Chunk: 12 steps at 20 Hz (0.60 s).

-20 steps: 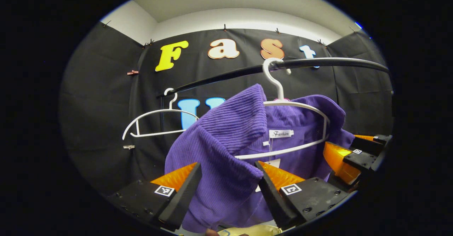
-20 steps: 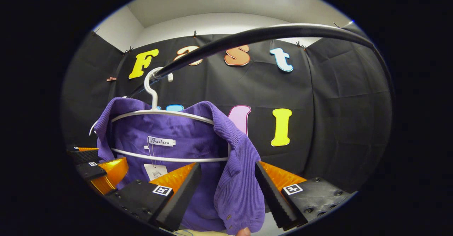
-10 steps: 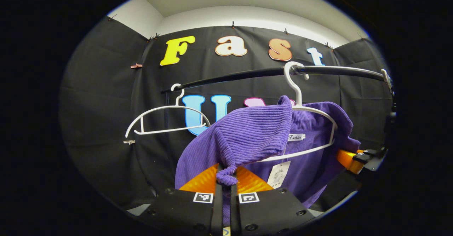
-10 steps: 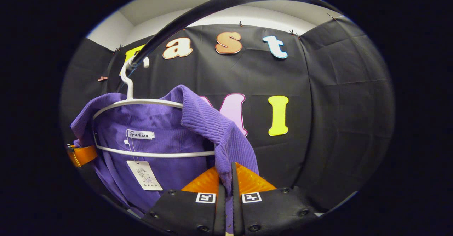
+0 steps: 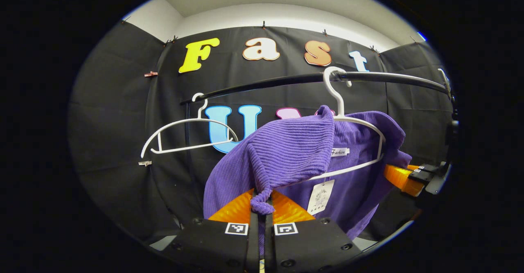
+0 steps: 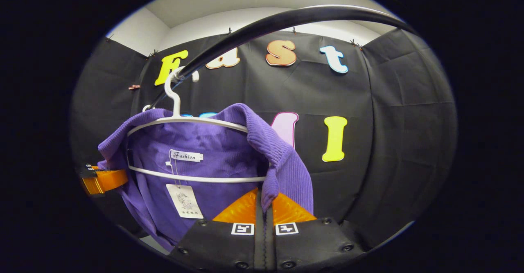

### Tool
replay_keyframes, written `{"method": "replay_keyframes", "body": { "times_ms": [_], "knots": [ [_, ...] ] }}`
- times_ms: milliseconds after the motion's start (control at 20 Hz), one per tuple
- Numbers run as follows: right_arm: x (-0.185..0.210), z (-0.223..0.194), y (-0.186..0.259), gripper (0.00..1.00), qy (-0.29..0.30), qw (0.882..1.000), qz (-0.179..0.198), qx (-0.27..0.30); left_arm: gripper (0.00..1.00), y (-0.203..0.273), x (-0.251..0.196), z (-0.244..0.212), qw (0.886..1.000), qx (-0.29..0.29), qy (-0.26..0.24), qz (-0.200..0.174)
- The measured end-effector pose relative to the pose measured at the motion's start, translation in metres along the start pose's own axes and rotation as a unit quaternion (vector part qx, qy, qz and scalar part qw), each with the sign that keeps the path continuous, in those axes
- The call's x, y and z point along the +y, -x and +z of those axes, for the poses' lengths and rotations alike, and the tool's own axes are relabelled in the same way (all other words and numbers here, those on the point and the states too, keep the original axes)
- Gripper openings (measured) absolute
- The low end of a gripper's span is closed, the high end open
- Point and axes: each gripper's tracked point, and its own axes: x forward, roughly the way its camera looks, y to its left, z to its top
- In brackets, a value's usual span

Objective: Grasp the clothes on the hanger with both hands and then place them into the laundry hamper below.

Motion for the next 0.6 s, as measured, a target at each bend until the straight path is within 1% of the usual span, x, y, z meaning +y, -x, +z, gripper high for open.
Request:
{"method": "replay_keyframes", "body": {
  "times_ms": [50,100,150,200,250,350,450,500,550,600],
  "knots": [
    [-0.002,0.002,0.002,0.05,-0.001,1.000,-0.004,-0.002,0.07,0.001,0.000,0.000,1.000,0.001,-0.001,-0.001],
    [-0.005,0.004,0.001,0.04,0.000,1.000,-0.008,-0.005,0.09,0.001,-0.002,-0.001,1.000,0.001,-0.002,-0.004],
    [-0.008,0.006,0.002,0.05,0.004,1.000,-0.012,-0.010,0.07,0.002,-0.002,0.000,1.000,0.002,-0.003,-0.006],
    [-0.012,0.008,0.002,0.05,0.016,1.000,-0.021,-0.014,0.09,0.000,-0.001,-0.002,1.000,0.004,-0.006,-0.005],
    [-0.018,0.009,0.004,0.05,0.034,0.999,-0.034,-0.018,0.09,0.000,-0.001,-0.002,1.000,0.008,-0.010,-0.003],
    [-0.026,0.026,0.010,0.05,0.056,0.996,-0.052,-0.043,0.08,0.001,0.003,0.002,1.000,0.005,-0.023,0.003],
    [-0.036,0.046,0.013,0.05,0.083,0.991,-0.074,-0.075,0.08,0.006,0.010,0.015,0.999,-0.014,-0.031,0.017],
    [-0.042,0.058,0.015,0.05,0.099,0.987,-0.087,-0.095,0.05,0.008,0.015,0.022,0.999,-0.024,-0.035,0.024],
    [-0.046,0.069,0.015,0.04,0.113,0.983,-0.096,-0.111,0.05,0.008,0.019,0.029,0.998,-0.029,-0.039,0.029],
    [-0.049,0.078,0.012,0.04,0.125,0.979,-0.105,-0.123,0.07,0.007,0.023,0.032,0.998,-0.034,-0.043,0.034]
  ]
}}
